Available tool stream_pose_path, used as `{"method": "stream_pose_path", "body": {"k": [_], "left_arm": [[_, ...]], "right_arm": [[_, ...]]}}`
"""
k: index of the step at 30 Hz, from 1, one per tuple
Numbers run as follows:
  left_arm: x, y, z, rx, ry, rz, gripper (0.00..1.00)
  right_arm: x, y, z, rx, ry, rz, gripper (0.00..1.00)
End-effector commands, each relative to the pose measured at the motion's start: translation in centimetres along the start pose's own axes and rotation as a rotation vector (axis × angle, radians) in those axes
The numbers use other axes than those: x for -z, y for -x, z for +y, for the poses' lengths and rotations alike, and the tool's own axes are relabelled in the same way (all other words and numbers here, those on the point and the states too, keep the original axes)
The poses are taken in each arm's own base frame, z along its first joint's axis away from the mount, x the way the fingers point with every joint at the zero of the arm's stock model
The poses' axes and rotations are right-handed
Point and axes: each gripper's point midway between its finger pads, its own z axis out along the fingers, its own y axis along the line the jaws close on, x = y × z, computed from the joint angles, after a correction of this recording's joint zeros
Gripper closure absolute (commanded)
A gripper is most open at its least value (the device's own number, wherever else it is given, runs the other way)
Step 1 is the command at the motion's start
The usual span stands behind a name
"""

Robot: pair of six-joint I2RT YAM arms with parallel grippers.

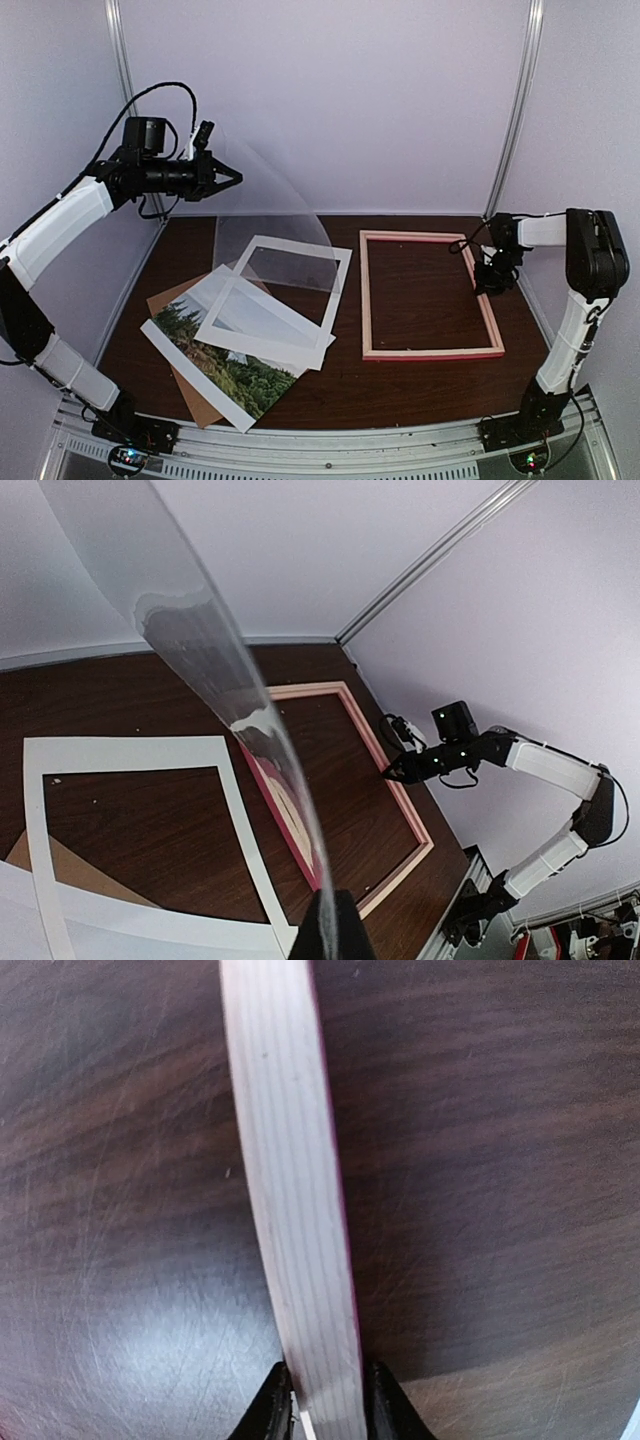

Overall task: Put the photo into the frame
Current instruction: Move the frame body to the center of the board.

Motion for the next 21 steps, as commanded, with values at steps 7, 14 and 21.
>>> {"method": "stream_pose_path", "body": {"k": [7,14,21], "left_arm": [[-1.0,2.1,-1.6,-0.046,-0.041,-0.07,1.0],[-1.6,2.1,-1.8,-0.05,-0.044,-0.065,1.0],[-2.1,2.2,-2.1,-0.058,-0.048,-0.063,1.0]], "right_arm": [[0.3,-3.6,2.8,0.037,0.019,0.018,0.81],[0.4,-5.2,4.7,0.091,0.018,0.03,0.82],[0.5,-5.9,7.6,0.127,0.036,0.012,0.82]]}}
